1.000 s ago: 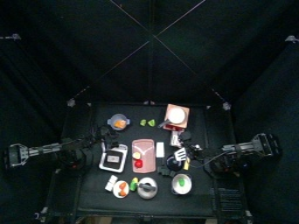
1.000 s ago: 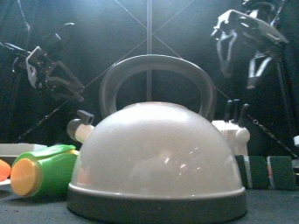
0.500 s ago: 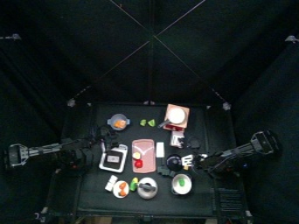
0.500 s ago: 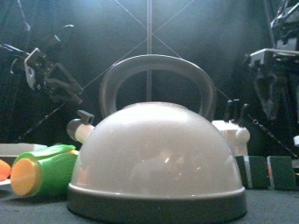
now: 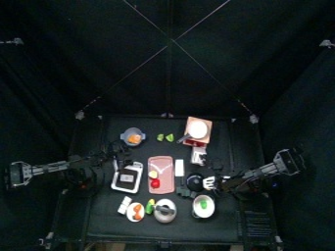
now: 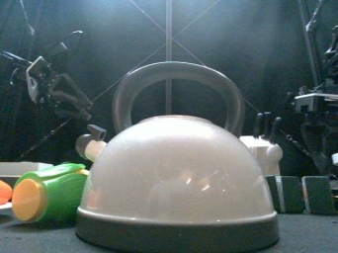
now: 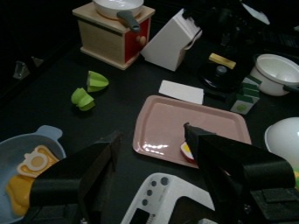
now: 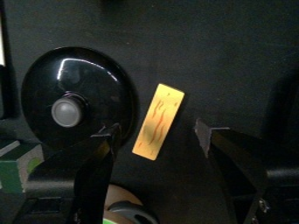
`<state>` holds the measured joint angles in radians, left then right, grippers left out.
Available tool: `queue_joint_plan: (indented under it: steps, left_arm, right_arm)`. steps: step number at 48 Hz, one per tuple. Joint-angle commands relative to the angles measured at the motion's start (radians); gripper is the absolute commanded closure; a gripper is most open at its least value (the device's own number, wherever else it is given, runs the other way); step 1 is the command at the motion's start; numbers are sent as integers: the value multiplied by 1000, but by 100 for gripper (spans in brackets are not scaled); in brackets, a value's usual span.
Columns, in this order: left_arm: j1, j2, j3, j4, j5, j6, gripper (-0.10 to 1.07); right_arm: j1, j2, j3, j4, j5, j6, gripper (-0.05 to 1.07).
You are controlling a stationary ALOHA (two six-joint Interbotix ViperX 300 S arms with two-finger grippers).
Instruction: Grab egg block
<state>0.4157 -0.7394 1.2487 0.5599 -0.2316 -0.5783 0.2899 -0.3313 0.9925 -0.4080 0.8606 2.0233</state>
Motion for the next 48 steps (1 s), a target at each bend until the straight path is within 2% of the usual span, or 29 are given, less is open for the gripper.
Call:
queue_joint_plan:
  steps: [1, 23, 48]
  left_arm:
    - [3, 3, -12, -3, -3, 2, 4]
    - [5, 2, -9, -3, -2, 2, 4]
    - [5, 3, -9, -3, -2, 2, 4]
  right_arm:
    - [-2, 0, 11, -6, -21, 26, 4]
    - [-40, 78, 35, -9, -89, 35, 4]
    - [-58, 84, 61, 0, -106, 37, 5]
